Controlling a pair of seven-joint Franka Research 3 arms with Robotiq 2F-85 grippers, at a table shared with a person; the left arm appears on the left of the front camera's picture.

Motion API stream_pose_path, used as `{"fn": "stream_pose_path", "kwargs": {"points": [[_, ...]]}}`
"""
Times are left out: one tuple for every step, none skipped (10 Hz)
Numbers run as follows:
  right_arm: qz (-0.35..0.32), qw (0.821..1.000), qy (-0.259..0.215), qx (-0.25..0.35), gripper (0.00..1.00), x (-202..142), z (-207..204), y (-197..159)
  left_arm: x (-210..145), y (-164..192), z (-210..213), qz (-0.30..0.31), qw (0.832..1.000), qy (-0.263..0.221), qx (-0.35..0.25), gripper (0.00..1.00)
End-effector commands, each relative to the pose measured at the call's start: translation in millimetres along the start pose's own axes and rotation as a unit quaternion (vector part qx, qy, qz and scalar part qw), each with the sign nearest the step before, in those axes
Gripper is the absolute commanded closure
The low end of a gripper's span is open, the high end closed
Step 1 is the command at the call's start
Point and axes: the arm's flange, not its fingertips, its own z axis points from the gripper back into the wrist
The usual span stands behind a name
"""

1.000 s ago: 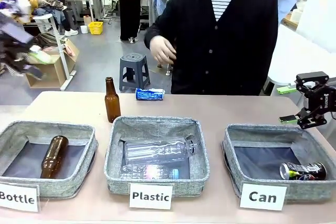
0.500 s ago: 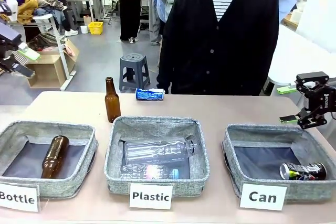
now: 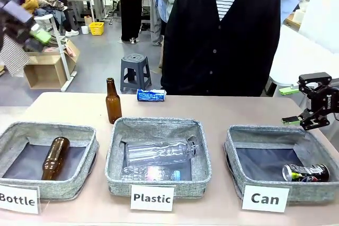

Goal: Sort the can waste into the basket.
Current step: Pick up the can waste from the table and place it in the right Fabric basket.

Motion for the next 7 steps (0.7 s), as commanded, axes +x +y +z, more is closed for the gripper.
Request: {"fn": "stream_pose_path", "kwargs": {"points": [[0.004, 1.0, -0.001, -0.001, 0.0, -0.3, 0.0, 1.4, 64.8, 25.9, -19.0, -0.106, 0.992, 0.035, 0.05, 0.0], [0.004, 1.0, -0.001, -0.001, 0.0, -0.3, 0.0, 1.4, 87.4, 28.4, -42.7, -0.145, 0.986, 0.064, 0.048, 0.0], [0.004, 1.0, -0.001, -0.001, 0.0, -0.3, 0.0, 1.4, 109.7, 29.0, -73.6, -0.19, 0.976, 0.084, 0.065, 0.0], [0.004, 1.0, -0.001, -0.001, 0.0, -0.3, 0.0, 1.4, 127.2, 23.8, -99.9, -0.24, 0.961, 0.092, 0.105, 0.0], [0.004, 1.0, -0.001, -0.001, 0.0, -0.3, 0.0, 1.4, 145.2, 16.2, -123.4, -0.285, 0.946, 0.1, 0.117, 0.0], [0.004, 1.0, -0.001, -0.001, 0.0, -0.3, 0.0, 1.4, 161.3, 4.4, -143.7, -0.328, 0.93, 0.099, 0.134, 0.0], [0.004, 1.0, -0.001, -0.001, 0.0, -0.3, 0.0, 1.4, 176.1, -7.0, -164.7, -0.365, 0.913, 0.092, 0.159, 0.0]]}}
